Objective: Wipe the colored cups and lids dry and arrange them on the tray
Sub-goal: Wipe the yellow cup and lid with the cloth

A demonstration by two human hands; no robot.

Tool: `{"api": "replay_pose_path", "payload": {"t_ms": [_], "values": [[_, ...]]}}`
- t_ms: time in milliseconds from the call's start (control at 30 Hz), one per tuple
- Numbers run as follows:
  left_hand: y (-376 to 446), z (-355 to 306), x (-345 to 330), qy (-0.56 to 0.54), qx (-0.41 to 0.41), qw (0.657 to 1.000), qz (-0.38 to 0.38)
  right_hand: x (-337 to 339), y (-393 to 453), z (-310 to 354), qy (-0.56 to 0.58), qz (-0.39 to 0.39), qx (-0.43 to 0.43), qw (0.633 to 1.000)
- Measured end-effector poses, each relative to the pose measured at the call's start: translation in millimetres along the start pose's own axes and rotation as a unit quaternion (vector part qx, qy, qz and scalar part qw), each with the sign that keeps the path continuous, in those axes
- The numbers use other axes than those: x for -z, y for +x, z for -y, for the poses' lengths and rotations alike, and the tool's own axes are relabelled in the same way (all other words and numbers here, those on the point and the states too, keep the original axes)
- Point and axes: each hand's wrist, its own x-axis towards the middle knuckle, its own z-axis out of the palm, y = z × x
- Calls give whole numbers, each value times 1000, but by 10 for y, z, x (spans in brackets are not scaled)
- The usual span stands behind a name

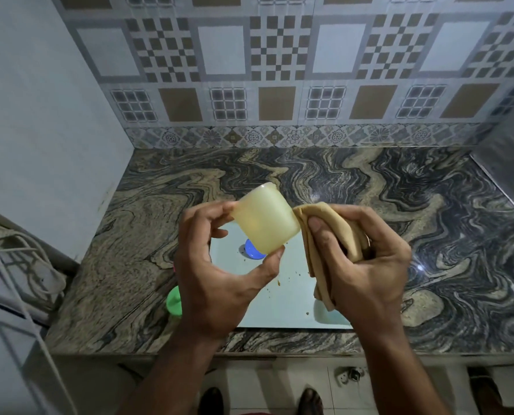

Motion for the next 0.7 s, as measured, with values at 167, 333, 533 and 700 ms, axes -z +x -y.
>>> {"api": "replay_pose_path", "payload": {"t_ms": [167, 333, 533, 700], "values": [[20, 19, -44, -93, 35, 995, 10, 8, -146, -2, 9, -7, 23, 1000], [1, 7, -93, -148, 49, 987, 37, 6, -148, 46, -26, 20, 76, 997], [36, -43, -68, -43, -18, 998, 52, 18, -122, 128, -62, 21, 105, 992], [-19, -66, -68, -28, -45, 997, 53, -76, -17, 143, -42, 1, 54, 998]]}}
